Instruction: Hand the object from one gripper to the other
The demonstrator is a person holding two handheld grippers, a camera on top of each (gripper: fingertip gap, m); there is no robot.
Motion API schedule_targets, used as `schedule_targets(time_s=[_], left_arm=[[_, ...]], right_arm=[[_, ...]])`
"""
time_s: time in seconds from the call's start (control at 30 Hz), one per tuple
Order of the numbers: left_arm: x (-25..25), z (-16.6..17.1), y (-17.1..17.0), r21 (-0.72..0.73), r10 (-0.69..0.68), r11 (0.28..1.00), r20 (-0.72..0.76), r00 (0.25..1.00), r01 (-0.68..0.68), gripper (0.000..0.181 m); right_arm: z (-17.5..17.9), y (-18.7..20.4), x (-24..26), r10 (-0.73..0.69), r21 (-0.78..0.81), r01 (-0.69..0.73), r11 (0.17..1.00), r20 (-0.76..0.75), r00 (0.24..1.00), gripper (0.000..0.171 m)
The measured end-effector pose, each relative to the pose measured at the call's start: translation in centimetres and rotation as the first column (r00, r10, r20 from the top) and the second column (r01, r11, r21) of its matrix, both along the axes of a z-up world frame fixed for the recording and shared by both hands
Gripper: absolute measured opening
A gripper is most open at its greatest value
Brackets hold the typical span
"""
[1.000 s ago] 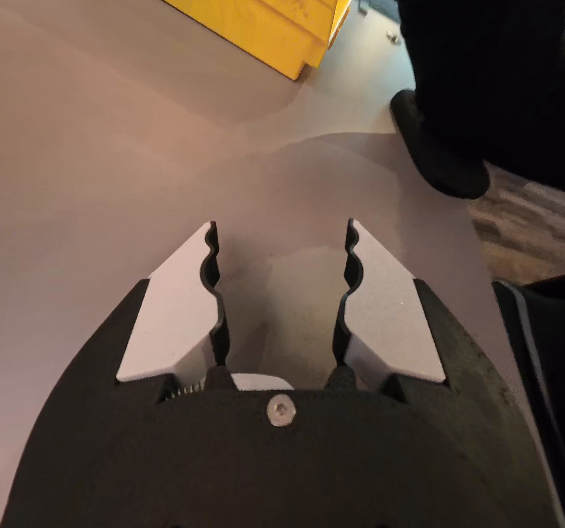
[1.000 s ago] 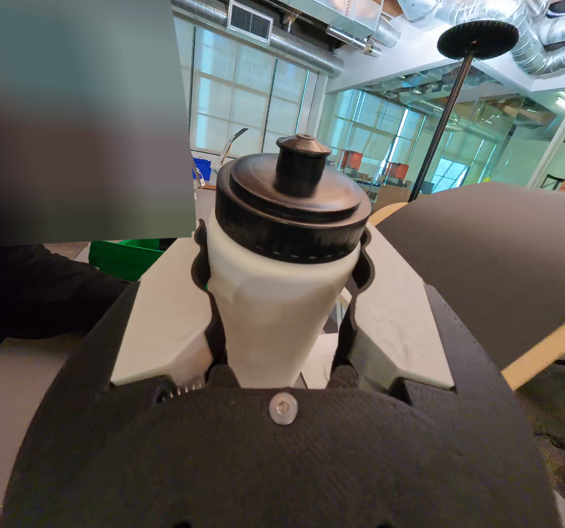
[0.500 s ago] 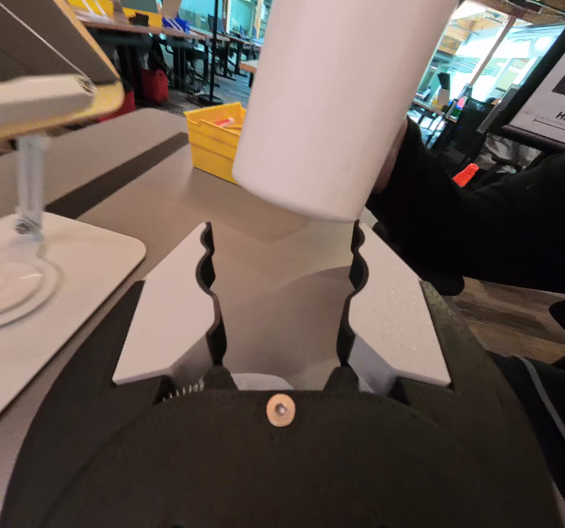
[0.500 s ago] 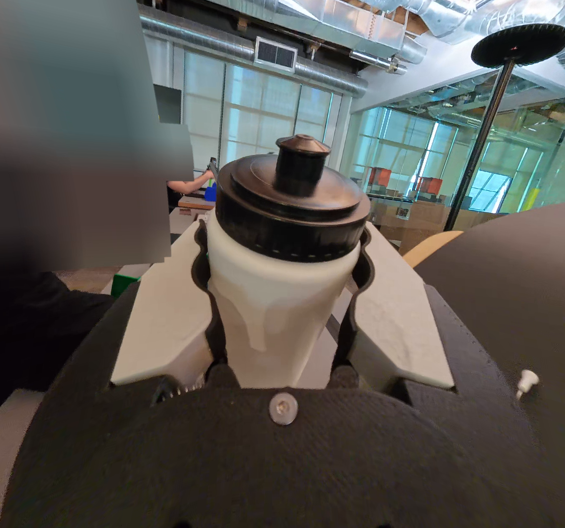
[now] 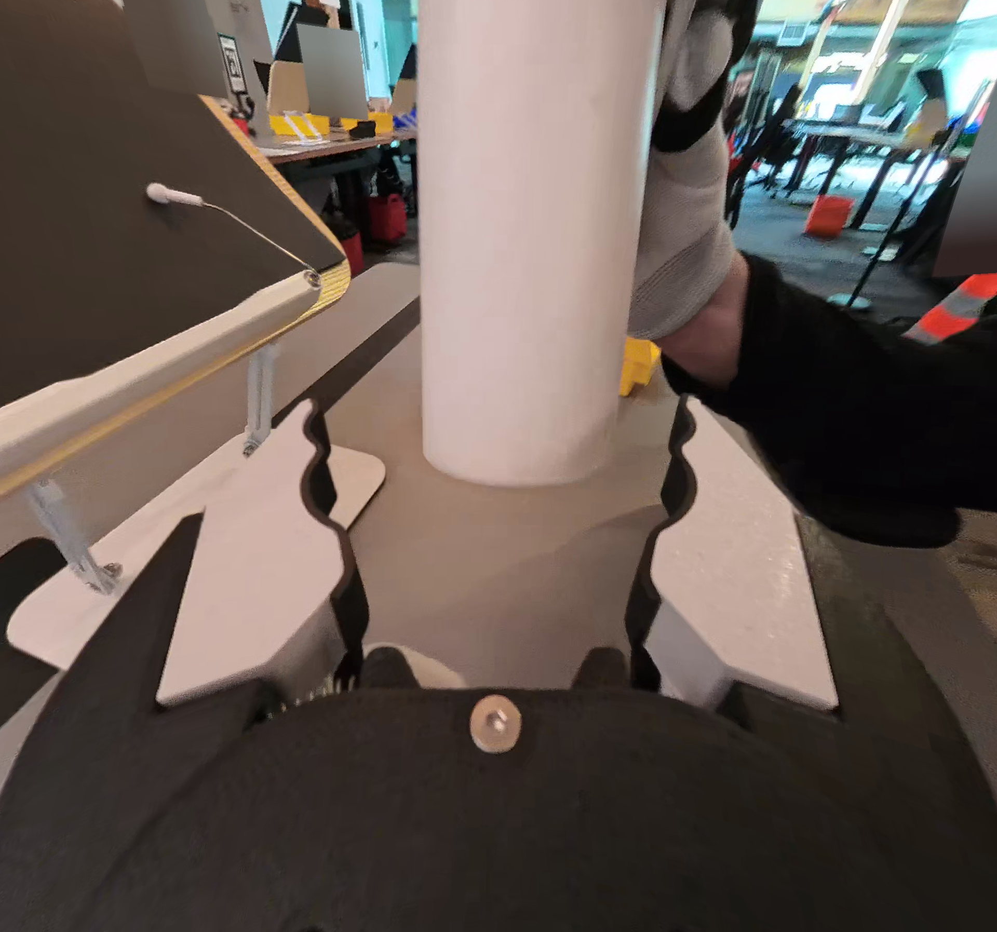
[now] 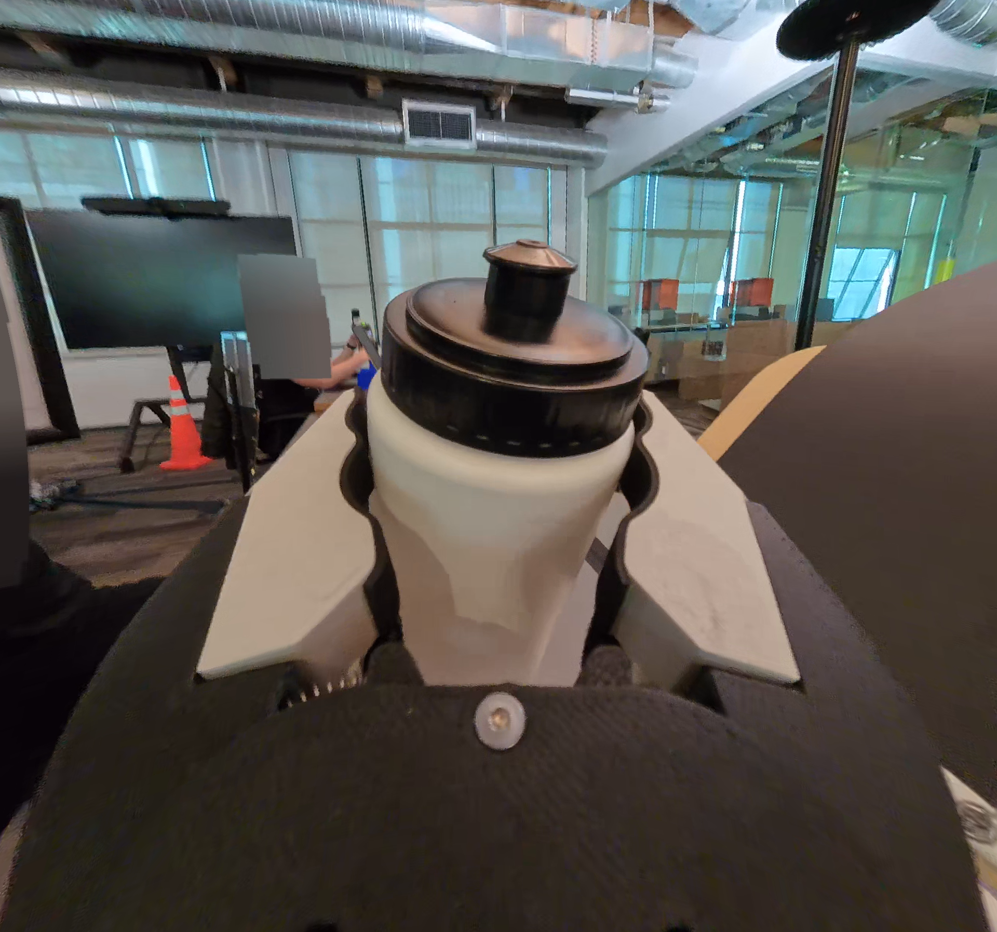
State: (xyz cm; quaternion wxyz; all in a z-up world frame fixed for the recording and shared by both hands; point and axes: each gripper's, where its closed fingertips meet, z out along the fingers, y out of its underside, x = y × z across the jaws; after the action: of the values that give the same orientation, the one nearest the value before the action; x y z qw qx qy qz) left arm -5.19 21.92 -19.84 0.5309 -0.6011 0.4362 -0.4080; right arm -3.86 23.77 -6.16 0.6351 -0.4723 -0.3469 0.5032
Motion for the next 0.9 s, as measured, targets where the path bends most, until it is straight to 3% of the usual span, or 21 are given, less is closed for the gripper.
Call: schedule_targets(time_s=[0.13, 0.3, 0.4, 0.67, 0.9], left_arm=[[1.4, -1.1, 0.7, -0.056, 0.009, 0.998, 0.057, 0.998, -0.005, 0.129], [0.8, 1.2, 1.6, -0.180, 0.030, 0.983, 0.396, 0.918, 0.046, 0.111], [1.6, 1.4, 0.7, -0.174, -0.011, 0.980, 0.424, 0.905, 0.094, 0.099], [-1.1, 4.6, 1.2, -0.175, 0.061, 0.983, 0.630, 0.774, 0.065, 0.097], [-3.9, 6.0, 1.6, -0.128, 0.078, 0.992, 0.674, 0.735, 0.012, 0.095]], right_arm=[[1.0, 0.4, 0.8, -0.007, -0.028, 0.003, 1.000, -0.155, 0.988, 0.093], [1.3, 1.5, 2.4, -0.040, -0.056, 0.024, 0.998, -0.312, 0.949, 0.094], [1.0, 1.9, 2.9, -0.023, -0.084, -0.009, 0.996, -0.374, 0.927, 0.094], [0.6, 1.6, 2.1, -0.004, -0.081, -0.032, 0.996, -0.416, 0.910, 0.094], [-0.4, 1.4, 0.8, 0.037, -0.088, -0.076, 0.993, -0.375, 0.926, 0.092]])
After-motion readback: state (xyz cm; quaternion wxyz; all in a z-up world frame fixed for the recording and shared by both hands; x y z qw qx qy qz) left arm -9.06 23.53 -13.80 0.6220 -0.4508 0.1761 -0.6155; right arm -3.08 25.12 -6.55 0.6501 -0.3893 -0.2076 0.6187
